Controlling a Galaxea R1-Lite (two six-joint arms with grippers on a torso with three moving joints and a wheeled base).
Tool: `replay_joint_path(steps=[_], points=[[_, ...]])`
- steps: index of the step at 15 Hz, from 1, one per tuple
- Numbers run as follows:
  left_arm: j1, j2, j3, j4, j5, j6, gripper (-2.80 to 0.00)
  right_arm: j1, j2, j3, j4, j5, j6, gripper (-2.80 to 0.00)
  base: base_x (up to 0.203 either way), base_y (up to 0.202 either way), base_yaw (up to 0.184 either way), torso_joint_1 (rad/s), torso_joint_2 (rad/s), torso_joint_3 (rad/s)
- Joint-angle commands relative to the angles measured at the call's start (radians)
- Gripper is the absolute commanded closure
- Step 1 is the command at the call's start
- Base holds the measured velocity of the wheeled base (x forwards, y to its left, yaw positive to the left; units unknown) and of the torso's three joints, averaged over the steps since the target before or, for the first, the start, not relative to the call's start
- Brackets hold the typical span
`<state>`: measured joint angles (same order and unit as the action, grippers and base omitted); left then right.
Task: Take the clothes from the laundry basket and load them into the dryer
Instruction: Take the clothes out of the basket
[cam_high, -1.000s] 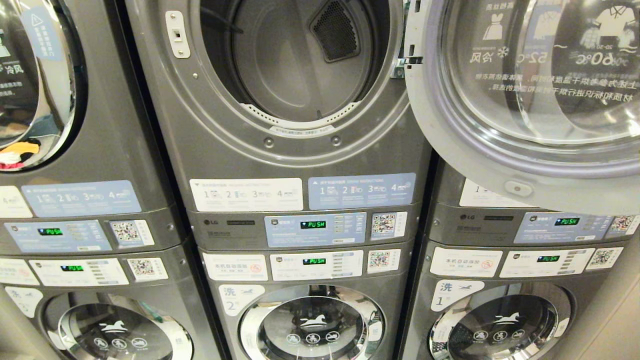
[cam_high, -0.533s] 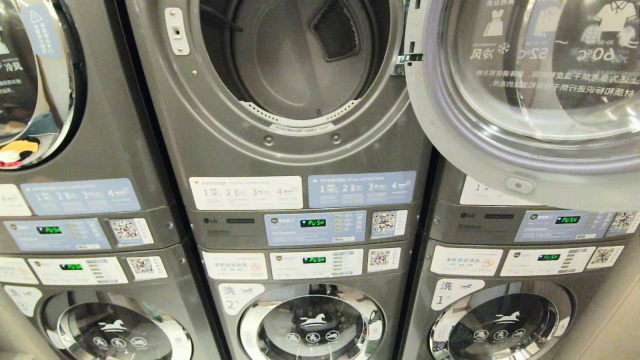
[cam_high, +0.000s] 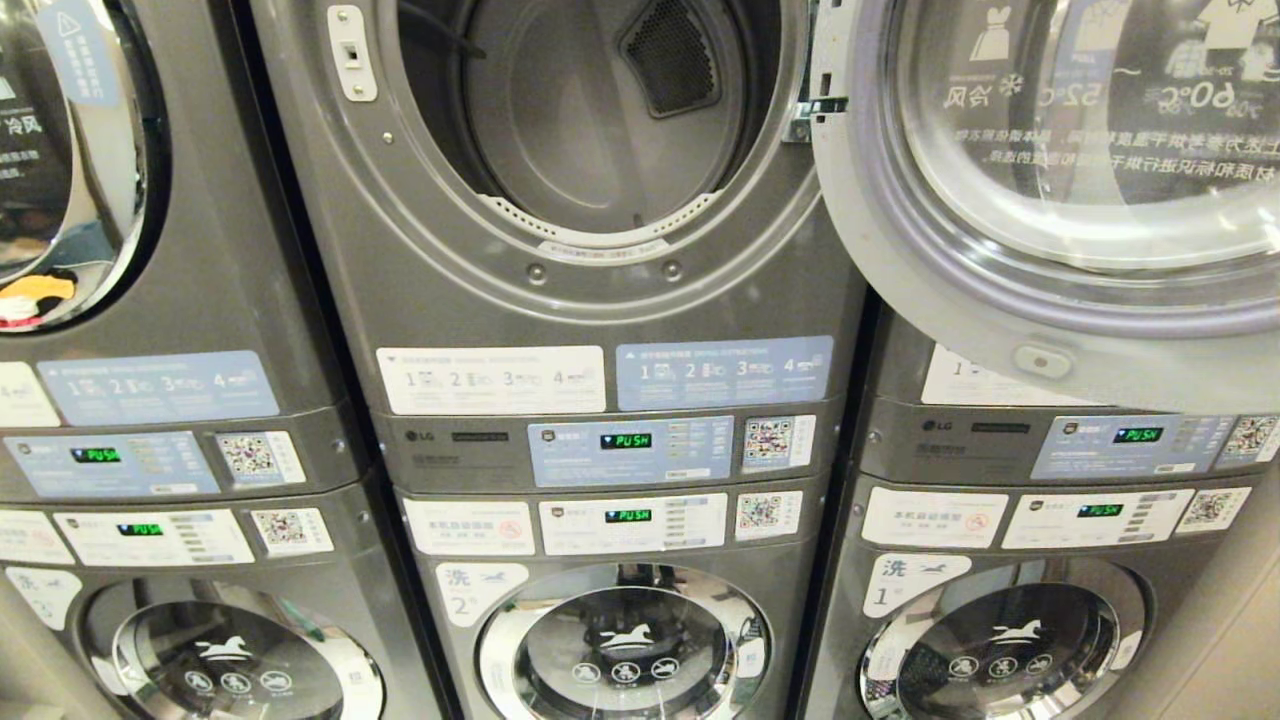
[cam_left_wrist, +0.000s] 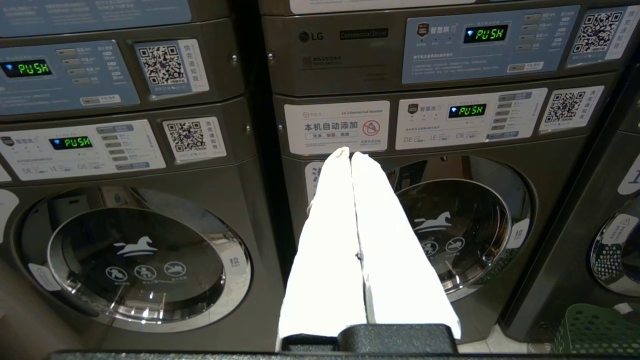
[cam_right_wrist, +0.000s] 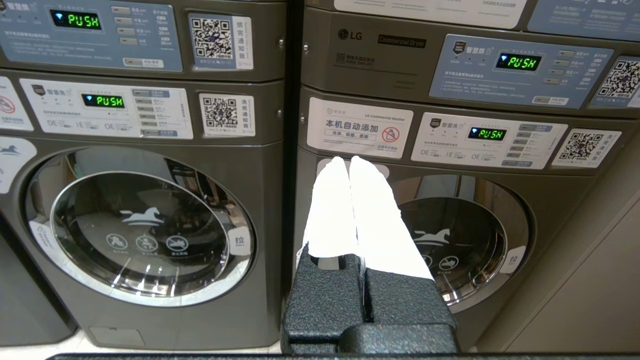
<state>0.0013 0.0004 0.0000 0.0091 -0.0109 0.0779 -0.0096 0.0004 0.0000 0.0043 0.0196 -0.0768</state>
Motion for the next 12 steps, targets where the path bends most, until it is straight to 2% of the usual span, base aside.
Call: replay_joint_path(steps=[1, 12], points=[[0.0, 0.0, 0.002, 0.0, 0.0, 0.0, 0.0, 0.0, 0.0, 0.0, 0.0, 0.0, 0.0, 0.0, 0.0, 0.0, 0.0, -0.042, 0.1, 0.051], [0.0, 0.0, 0.002, 0.0, 0.0, 0.0, 0.0, -0.001, 0.0, 0.0, 0.0, 0.0, 0.003, 0.0, 0.0, 0.0, 0.0, -0.059, 0.13, 0.068]])
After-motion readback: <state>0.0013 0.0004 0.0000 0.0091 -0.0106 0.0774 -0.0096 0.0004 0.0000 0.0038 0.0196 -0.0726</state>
